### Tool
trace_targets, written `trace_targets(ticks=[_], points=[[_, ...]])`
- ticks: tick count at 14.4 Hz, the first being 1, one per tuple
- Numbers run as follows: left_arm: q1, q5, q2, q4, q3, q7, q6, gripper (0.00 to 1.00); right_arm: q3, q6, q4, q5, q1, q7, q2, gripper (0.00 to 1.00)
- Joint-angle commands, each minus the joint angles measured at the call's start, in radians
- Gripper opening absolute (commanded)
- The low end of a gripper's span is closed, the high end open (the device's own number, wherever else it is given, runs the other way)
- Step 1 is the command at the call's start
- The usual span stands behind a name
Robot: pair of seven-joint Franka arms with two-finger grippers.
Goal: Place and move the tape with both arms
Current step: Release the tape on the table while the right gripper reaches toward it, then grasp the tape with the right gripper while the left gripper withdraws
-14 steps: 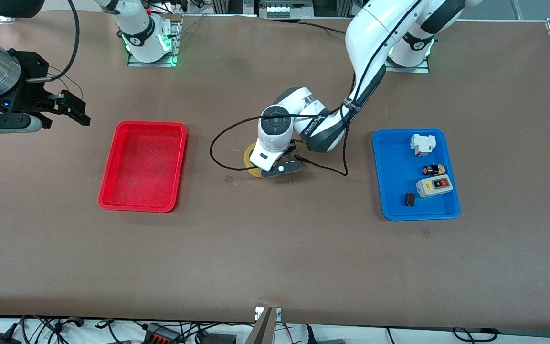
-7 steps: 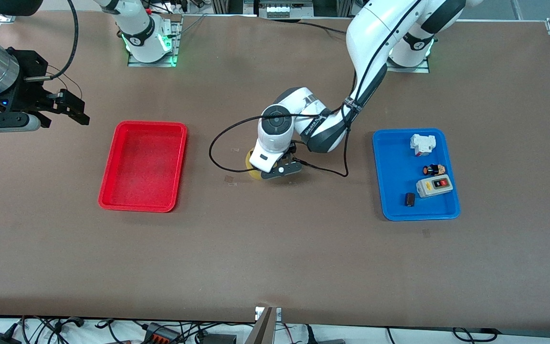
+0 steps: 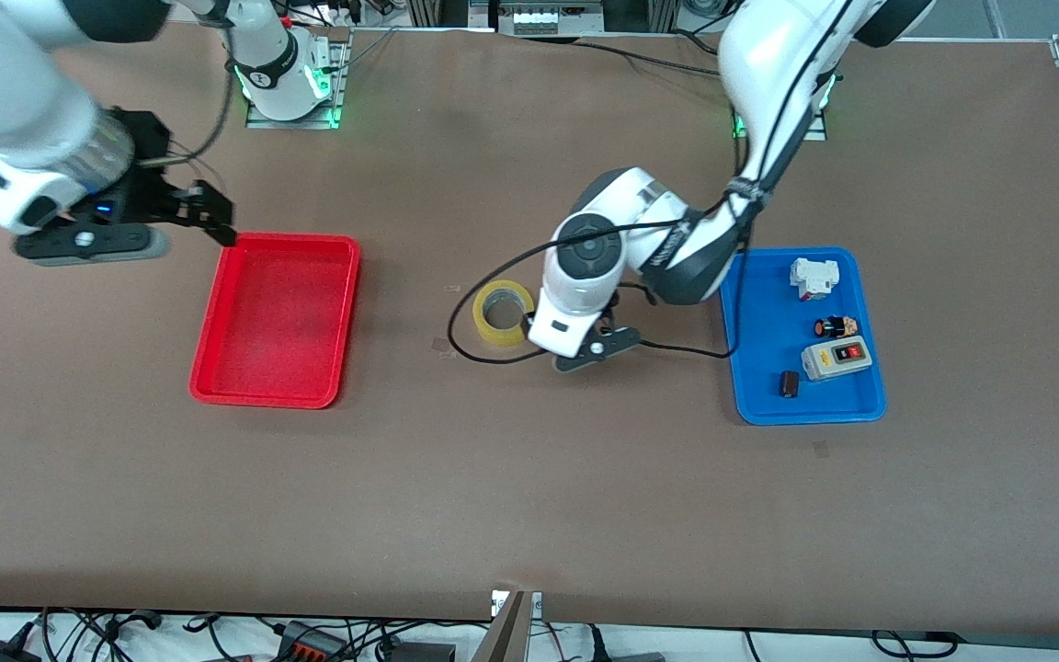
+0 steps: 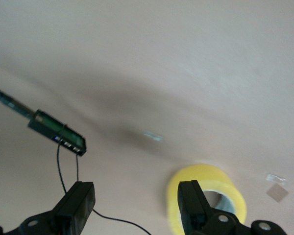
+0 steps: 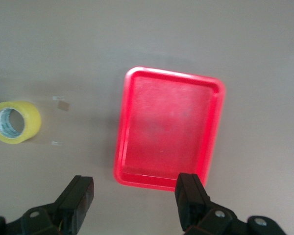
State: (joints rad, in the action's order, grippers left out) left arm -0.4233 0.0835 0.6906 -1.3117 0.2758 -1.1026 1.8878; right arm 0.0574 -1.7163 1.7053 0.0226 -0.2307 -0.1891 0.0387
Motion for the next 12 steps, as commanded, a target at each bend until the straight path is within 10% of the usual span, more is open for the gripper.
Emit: trace_targets(ticks=[1, 12], points=[[0.078, 0.027, -0.106, -0.029, 0.014, 0.079, -0.107, 1.00, -0.004, -0.066, 0.011, -0.007, -0.091, -0.097, 0.061, 0.98], [0.398, 0.028, -0.292, -0.014, 0.013, 0.552, -0.420, 1.00, -0.005, -0.502, 0.011, -0.006, -0.355, -0.337, 0.447, 0.98]])
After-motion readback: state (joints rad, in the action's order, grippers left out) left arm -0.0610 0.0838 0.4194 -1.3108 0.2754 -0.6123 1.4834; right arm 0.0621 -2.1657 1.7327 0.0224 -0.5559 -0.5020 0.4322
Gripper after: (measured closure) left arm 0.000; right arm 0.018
